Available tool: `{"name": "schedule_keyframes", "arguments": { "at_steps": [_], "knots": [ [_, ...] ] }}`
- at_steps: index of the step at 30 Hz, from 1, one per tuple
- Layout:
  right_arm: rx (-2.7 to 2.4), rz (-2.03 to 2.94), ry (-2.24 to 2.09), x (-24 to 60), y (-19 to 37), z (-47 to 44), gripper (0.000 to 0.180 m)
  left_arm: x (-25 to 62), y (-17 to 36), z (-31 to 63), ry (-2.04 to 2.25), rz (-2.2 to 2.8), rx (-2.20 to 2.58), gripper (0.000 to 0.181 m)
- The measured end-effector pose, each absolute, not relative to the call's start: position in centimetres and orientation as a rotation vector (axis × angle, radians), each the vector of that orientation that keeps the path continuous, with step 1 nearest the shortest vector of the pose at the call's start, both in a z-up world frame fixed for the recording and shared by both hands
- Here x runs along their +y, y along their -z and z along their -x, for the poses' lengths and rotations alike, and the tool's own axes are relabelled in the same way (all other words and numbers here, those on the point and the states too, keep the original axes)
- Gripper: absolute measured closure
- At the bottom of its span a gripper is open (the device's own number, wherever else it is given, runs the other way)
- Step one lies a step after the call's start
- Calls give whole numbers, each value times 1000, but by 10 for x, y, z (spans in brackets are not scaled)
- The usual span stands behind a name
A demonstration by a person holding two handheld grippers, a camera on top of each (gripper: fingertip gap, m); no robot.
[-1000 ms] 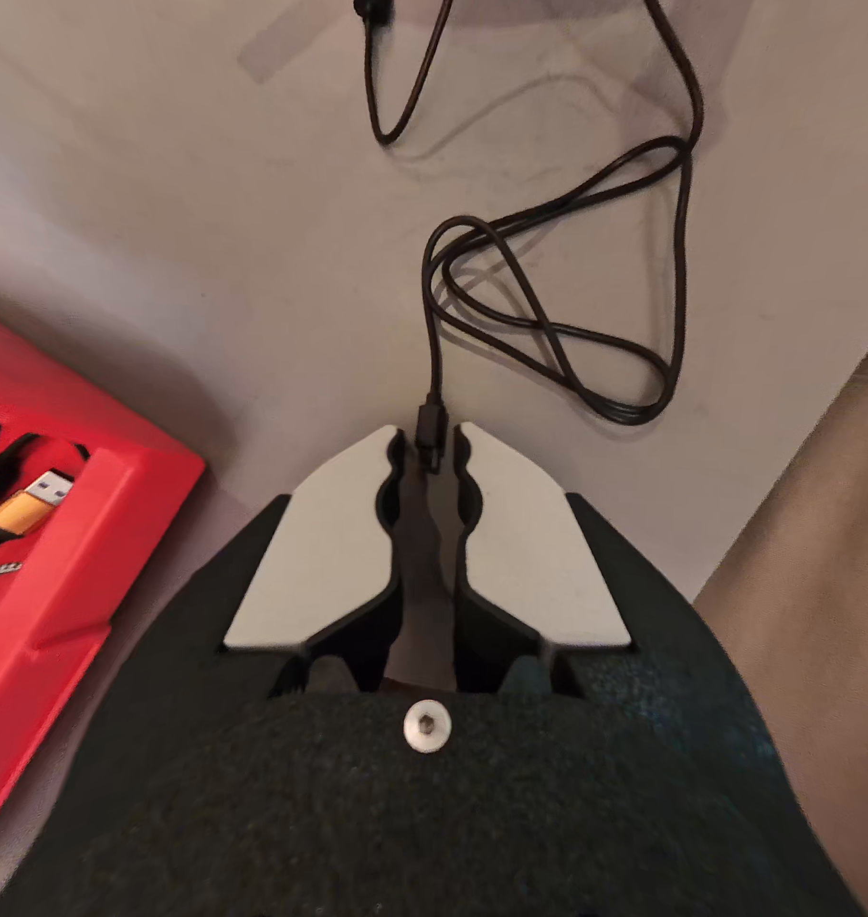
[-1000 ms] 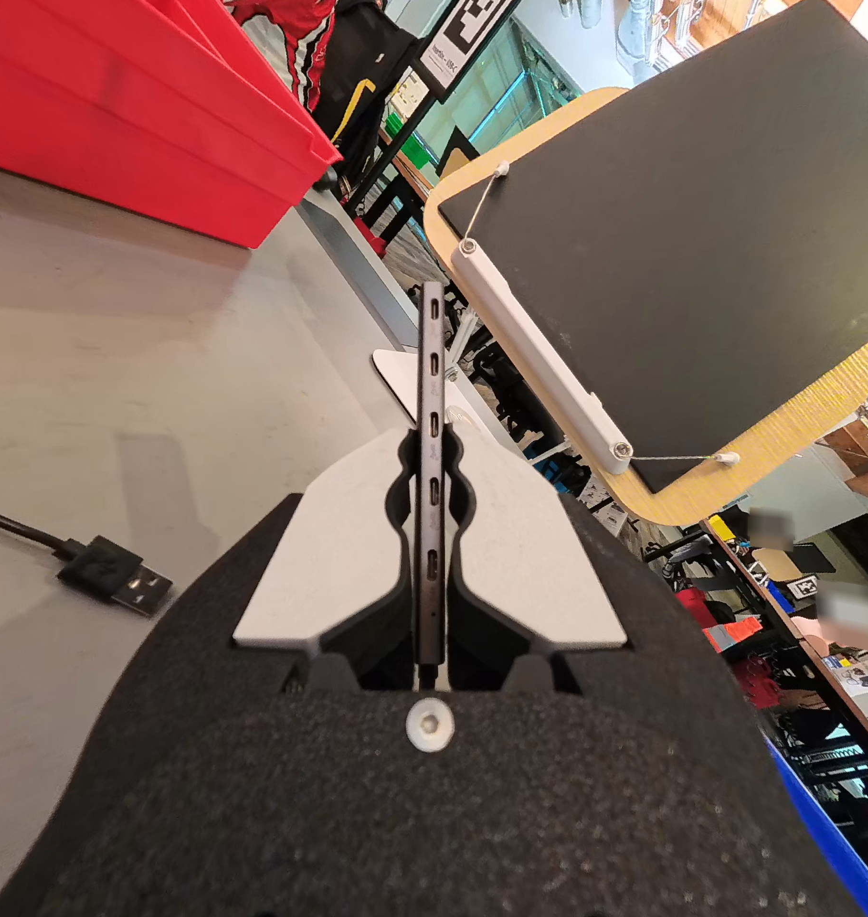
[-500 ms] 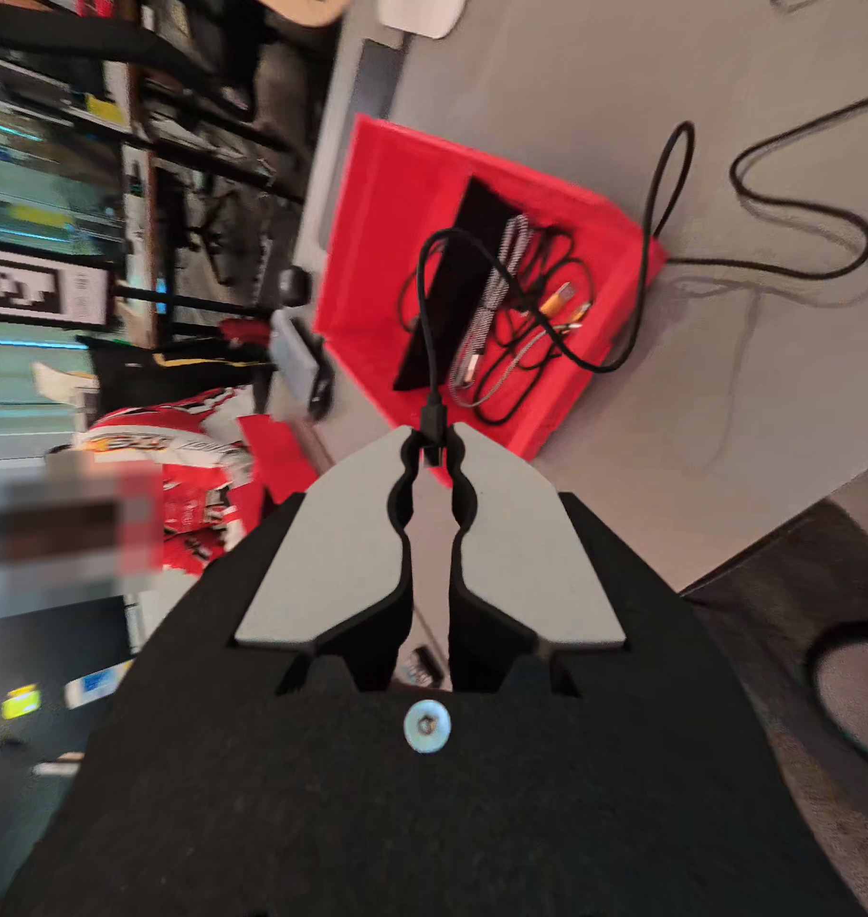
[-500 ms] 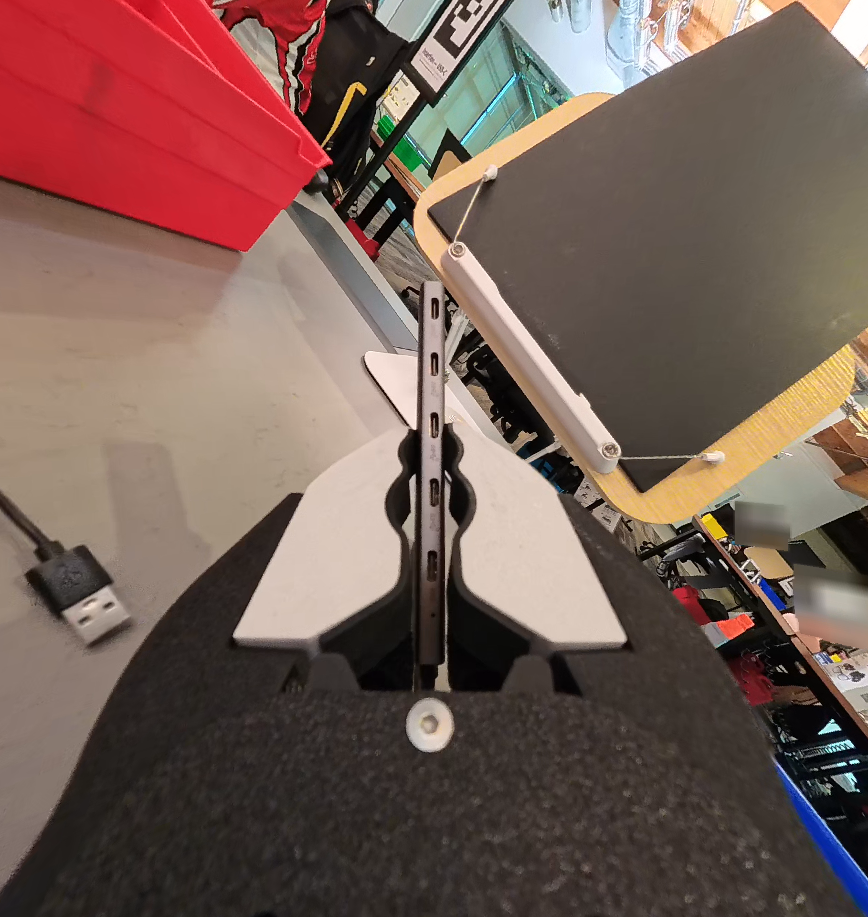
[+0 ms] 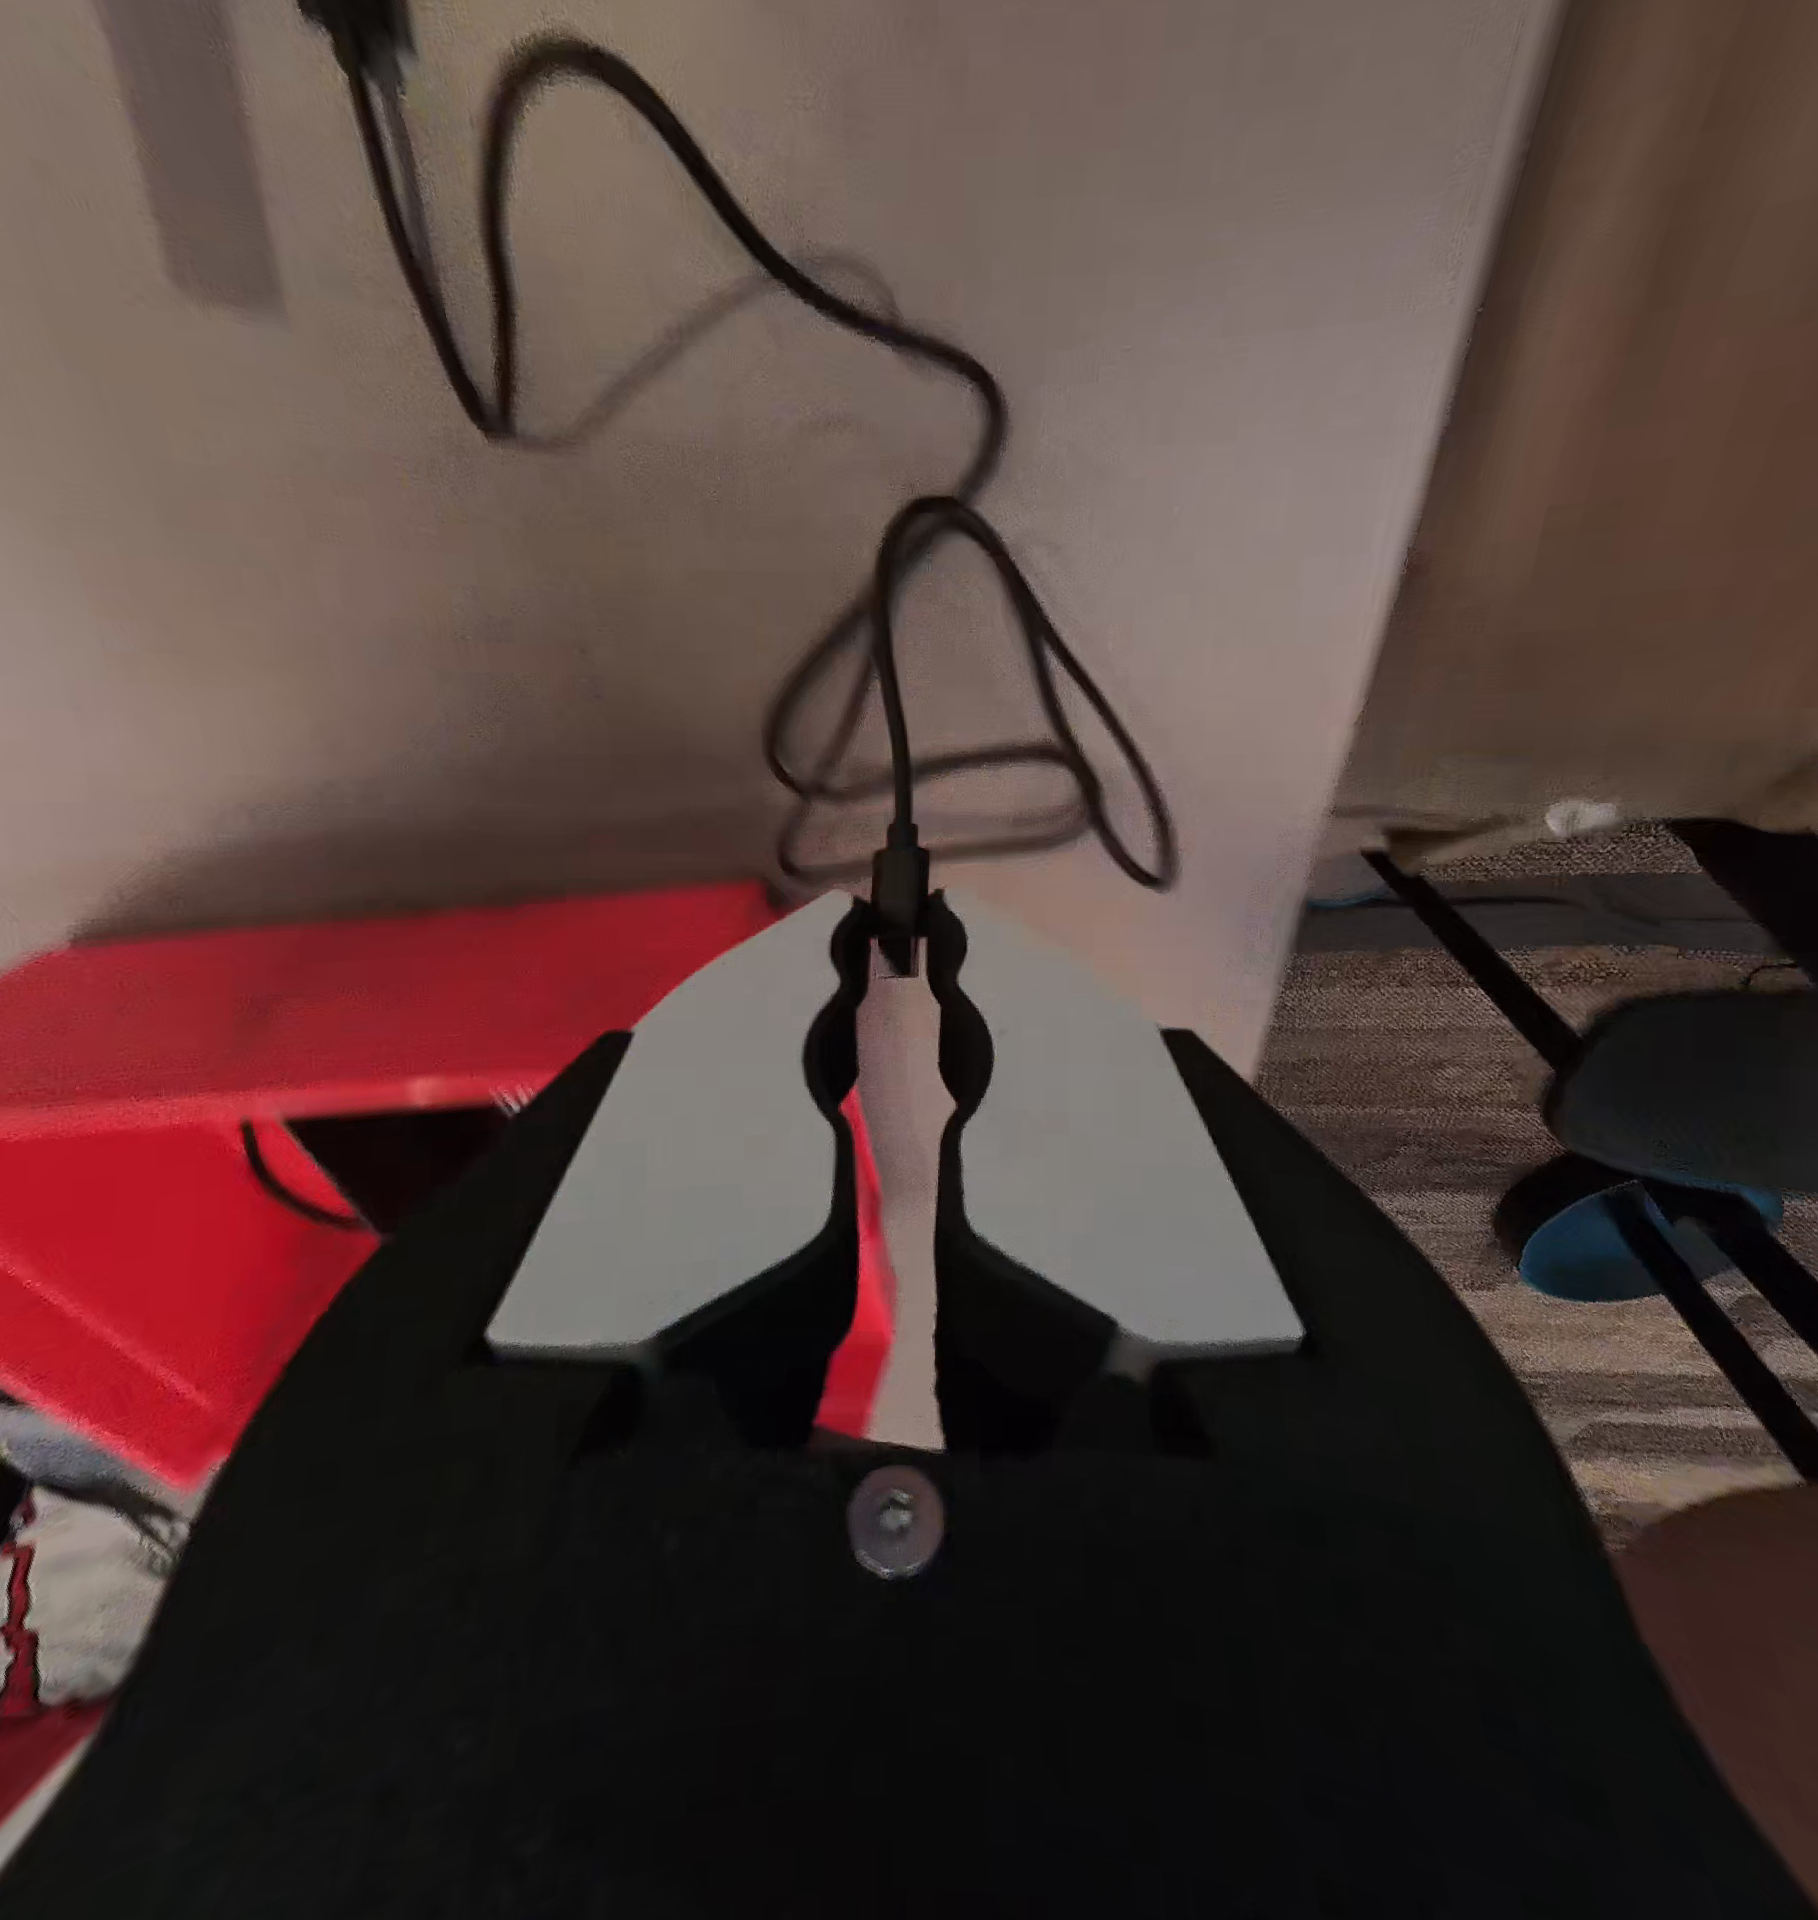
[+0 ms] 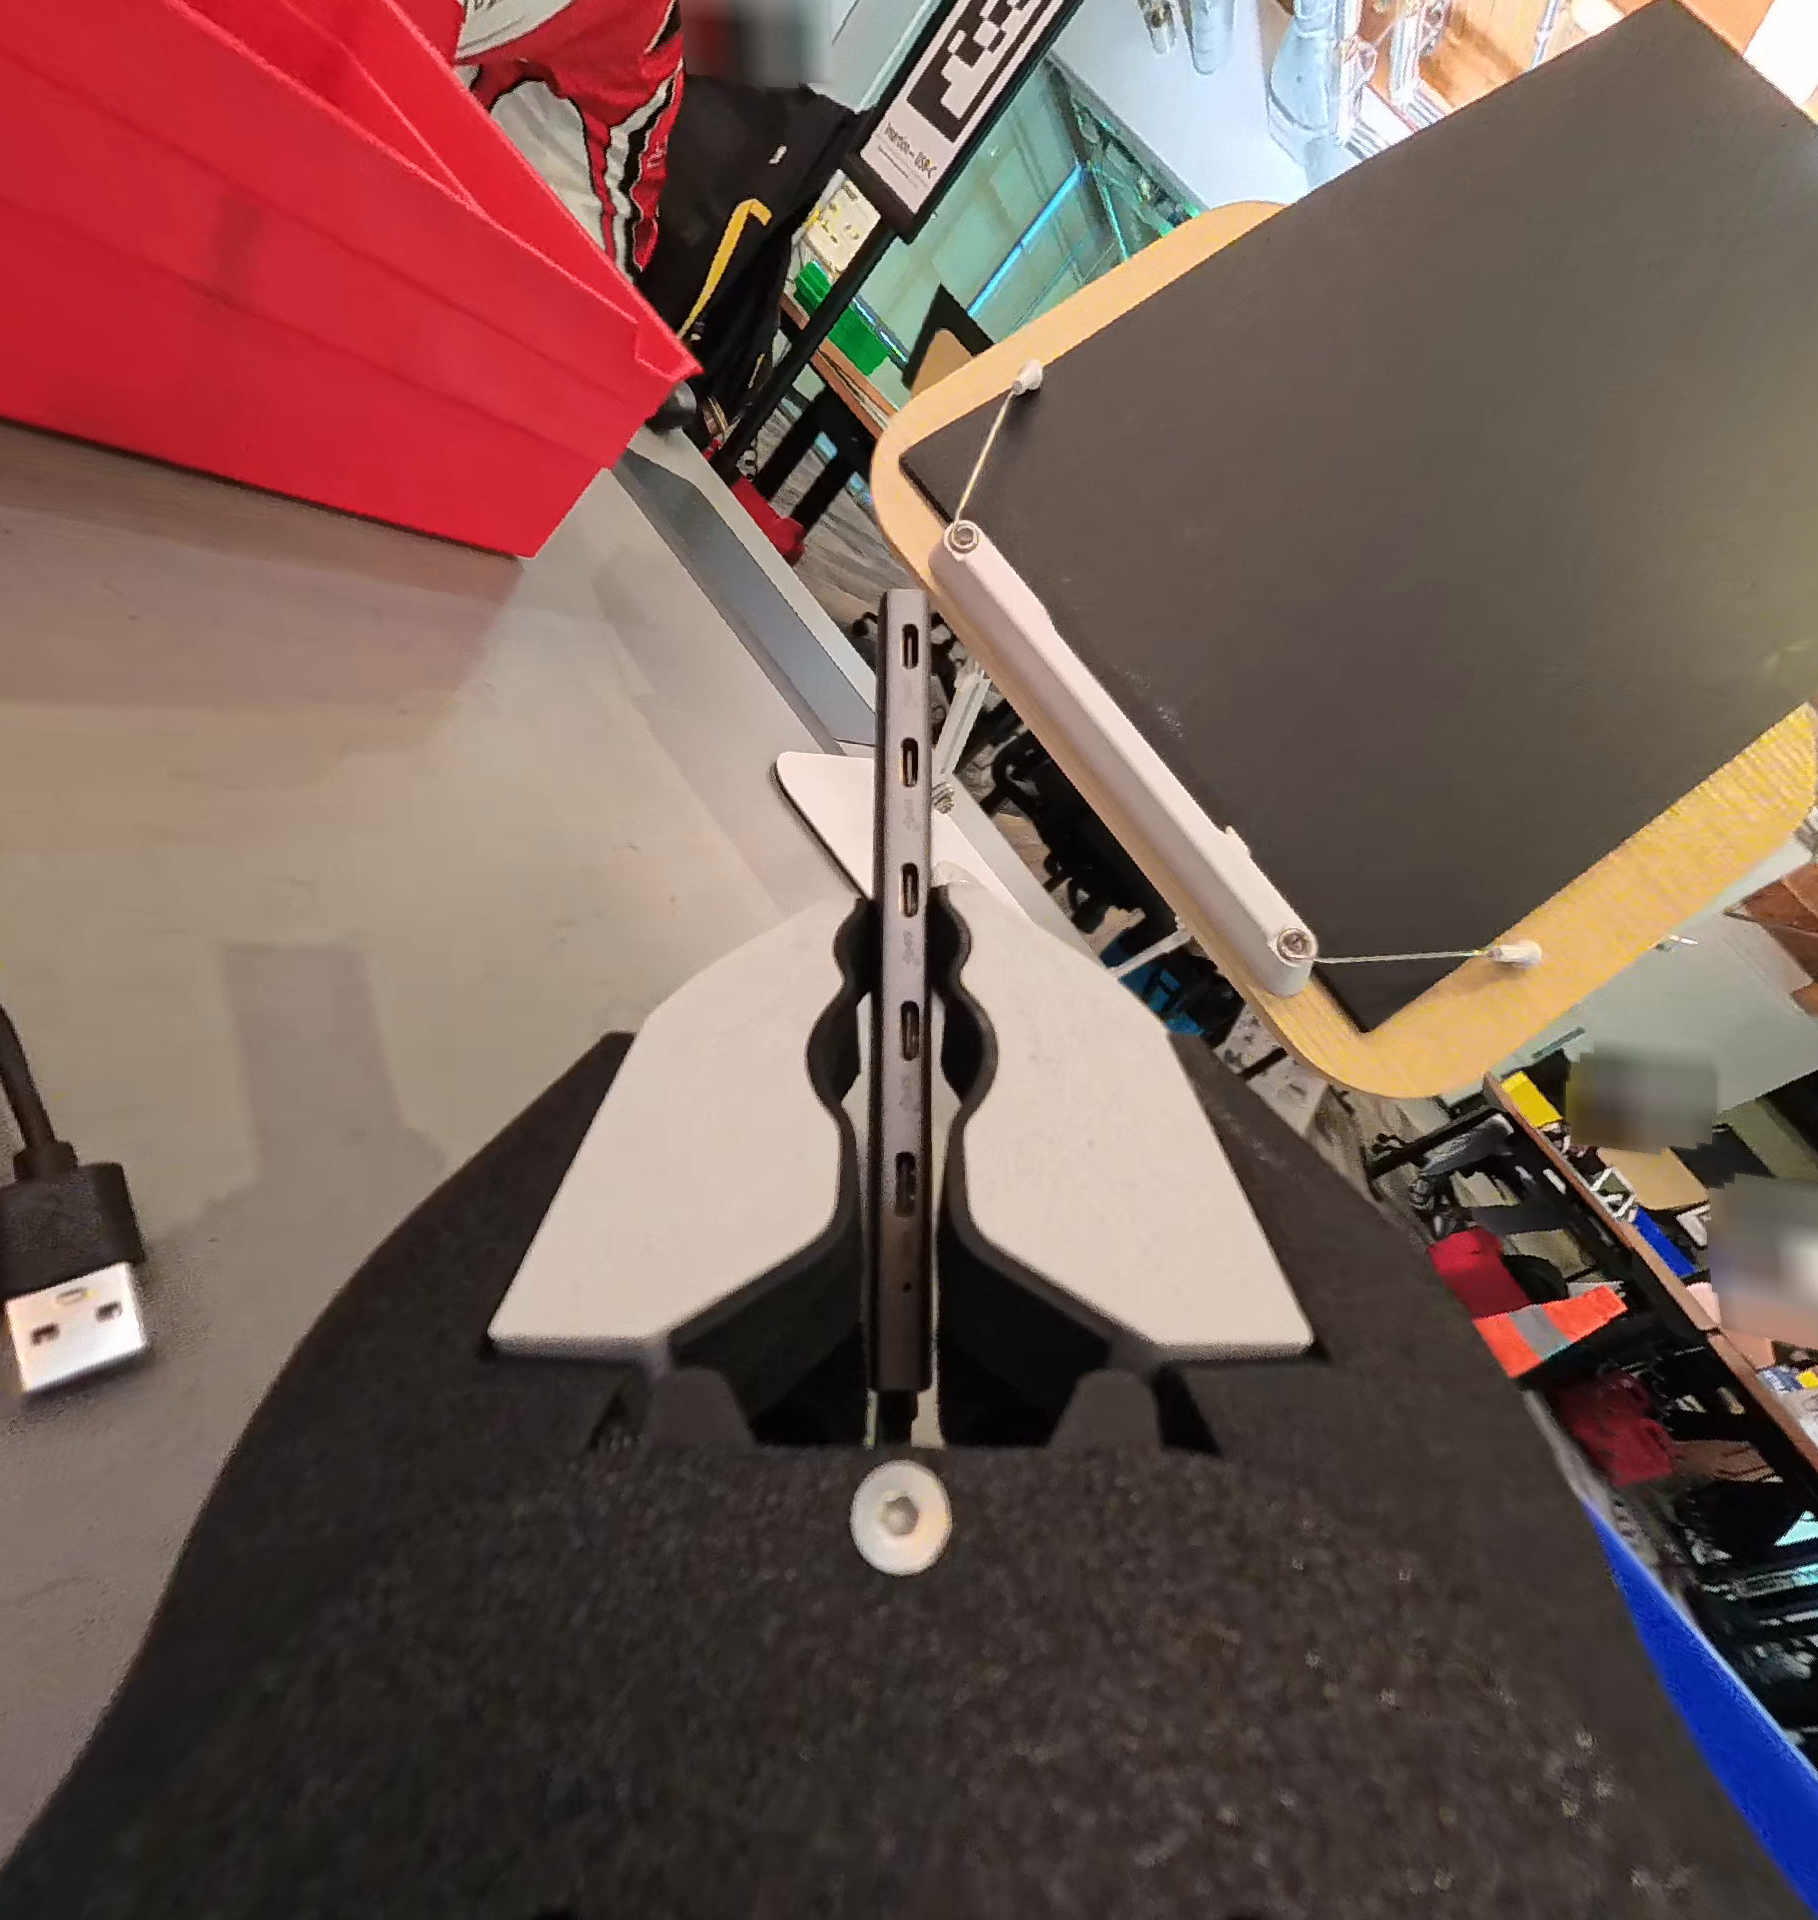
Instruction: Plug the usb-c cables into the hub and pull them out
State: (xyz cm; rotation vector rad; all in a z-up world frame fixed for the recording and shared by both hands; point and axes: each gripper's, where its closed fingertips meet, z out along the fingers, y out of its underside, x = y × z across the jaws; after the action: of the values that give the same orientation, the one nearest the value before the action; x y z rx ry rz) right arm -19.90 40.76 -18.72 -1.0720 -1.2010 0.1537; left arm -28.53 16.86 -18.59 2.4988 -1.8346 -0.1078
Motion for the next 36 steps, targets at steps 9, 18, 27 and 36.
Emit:
{"name": "schedule_keyframes", "arguments": {
  "at_steps": [9, 18, 27, 36],
  "knots": [
    [-1160, 1117, -212, 412, 186, 193, 170, 277, 216, 220, -332, -2989, -1707, 160],
    [-1178, 1106, -210, 410, 187, 196, 170, 267, 179, 247, -410, -3875, -1020, 161],
    [-1177, 1108, -205, 412, 188, 196, 170, 253, 234, 249, -722, -3787, -411, 147],
    [-1198, 1096, -199, 408, 189, 198, 170, 229, 277, 255, 2, -3649, -715, 178]
  ]
}}
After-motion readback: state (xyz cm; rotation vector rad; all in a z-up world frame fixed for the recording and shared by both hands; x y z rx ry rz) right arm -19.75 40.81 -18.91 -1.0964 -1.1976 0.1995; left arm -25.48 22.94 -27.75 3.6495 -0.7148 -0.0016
